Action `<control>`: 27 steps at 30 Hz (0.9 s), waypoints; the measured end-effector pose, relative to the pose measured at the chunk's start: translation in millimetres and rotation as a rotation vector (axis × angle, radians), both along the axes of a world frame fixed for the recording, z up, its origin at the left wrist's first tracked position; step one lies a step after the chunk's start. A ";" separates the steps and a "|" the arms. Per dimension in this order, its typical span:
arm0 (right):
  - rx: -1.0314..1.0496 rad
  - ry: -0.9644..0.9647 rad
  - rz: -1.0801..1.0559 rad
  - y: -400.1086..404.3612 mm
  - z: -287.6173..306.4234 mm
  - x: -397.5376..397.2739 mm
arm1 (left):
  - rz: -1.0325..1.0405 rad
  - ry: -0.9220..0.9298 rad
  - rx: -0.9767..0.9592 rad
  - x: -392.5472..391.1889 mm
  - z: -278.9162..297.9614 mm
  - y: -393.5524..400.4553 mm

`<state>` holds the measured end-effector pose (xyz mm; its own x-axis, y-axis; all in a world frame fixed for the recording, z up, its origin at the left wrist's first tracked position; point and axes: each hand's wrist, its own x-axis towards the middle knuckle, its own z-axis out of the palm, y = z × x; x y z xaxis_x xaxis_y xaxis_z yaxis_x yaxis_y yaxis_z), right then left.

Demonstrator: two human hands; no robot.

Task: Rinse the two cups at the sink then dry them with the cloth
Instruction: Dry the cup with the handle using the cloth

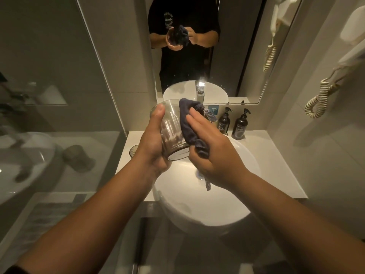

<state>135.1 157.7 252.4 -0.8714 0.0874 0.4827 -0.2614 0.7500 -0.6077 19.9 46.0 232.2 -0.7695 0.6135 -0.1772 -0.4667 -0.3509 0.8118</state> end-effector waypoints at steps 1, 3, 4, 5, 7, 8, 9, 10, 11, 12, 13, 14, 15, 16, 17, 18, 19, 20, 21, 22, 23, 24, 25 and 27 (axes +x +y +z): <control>0.027 0.041 -0.010 -1.4 -3.3 0.5 | -0.003 -0.021 0.011 1.7 0.0 -0.3; 0.085 0.127 -0.052 -4.6 -11.9 1.5 | 0.005 -0.052 0.009 2.9 1.0 -0.5; 0.100 0.159 -0.078 -6.3 -16.4 2.3 | 0.015 -0.067 0.010 2.2 1.5 -0.6; 0.104 0.182 -0.101 -7.5 -20.8 3.0 | 0.024 -0.085 0.015 1.5 2.4 -0.3; 0.092 0.211 -0.136 -8.6 -27.2 4.9 | 0.041 -0.115 0.021 0.7 2.7 0.7; 0.090 0.222 -0.149 -8.8 -31.2 6.0 | 0.051 -0.128 0.019 1.2 2.0 1.5; 0.088 0.228 -0.158 -8.9 -35.6 7.4 | 0.061 -0.149 0.016 2.0 0.3 2.5; 0.076 0.218 -0.163 -9.7 -39.4 9.9 | 0.069 -0.178 0.015 2.8 -1.3 3.2; 0.029 0.183 -0.162 -10.4 -41.9 12.7 | 0.088 -0.209 0.010 2.8 -2.7 3.9; -0.071 0.124 -0.165 -12.2 -41.9 16.3 | 0.123 -0.246 0.005 2.3 -3.8 4.1; -0.217 0.042 -0.179 -14.1 -40.1 20.2 | 0.163 -0.280 0.006 1.4 -3.6 4.0; -0.407 -0.065 -0.191 -14.8 -36.0 23.0 | 0.192 -0.304 0.014 -0.4 -3.9 4.2; -0.683 -0.177 -0.185 -13.4 -32.1 22.9 | 0.202 -0.320 0.029 -1.7 -3.8 4.9; -0.979 -0.269 -0.194 -8.5 -32.1 20.5 | 0.215 -0.325 0.032 -2.5 -4.4 5.4; -1.228 -0.315 -0.205 -3.0 -30.2 19.1 | 0.228 -0.326 0.026 -1.9 -4.5 5.7; -1.367 -0.299 -0.211 2.1 -26.0 19.7 | 0.240 -0.325 0.007 -1.3 -5.2 5.3; -1.405 -0.249 -0.207 6.1 -21.3 19.7 | 0.242 -0.329 -0.004 -0.7 -6.4 5.3; -1.354 -0.189 -0.190 8.9 -17.9 20.3 | 0.246 -0.335 -0.019 0.0 -7.9 5.1; -1.217 -0.129 -0.180 10.6 -15.3 21.0 | 0.253 -0.350 -0.030 -0.3 -10.6 5.5; -0.988 -0.067 -0.197 10.3 -11.4 22.2 | 0.260 -0.365 -0.040 -0.7 -13.1 6.0; -0.715 0.013 -0.215 9.3 -6.9 22.6 | 0.257 -0.379 -0.036 0.0 -13.7 7.2; -0.444 0.097 -0.196 7.1 -4.9 21.4 | 0.238 -0.382 -0.029 0.2 -14.8 8.9; -0.204 0.160 -0.149 4.5 -6.3 17.4 | 0.205 -0.381 -0.012 0.8 -14.8 10.7; 0.174 0.177 -0.057 -1.8 -17.1 6.2 | 0.147 -0.374 -0.019 5.3 -10.2 12.6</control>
<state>141.2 155.9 235.4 -0.7680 0.0365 0.6394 -0.3062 0.8559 -0.4167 25.2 58.5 222.0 -0.7295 0.4954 -0.4716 -0.6768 -0.4229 0.6025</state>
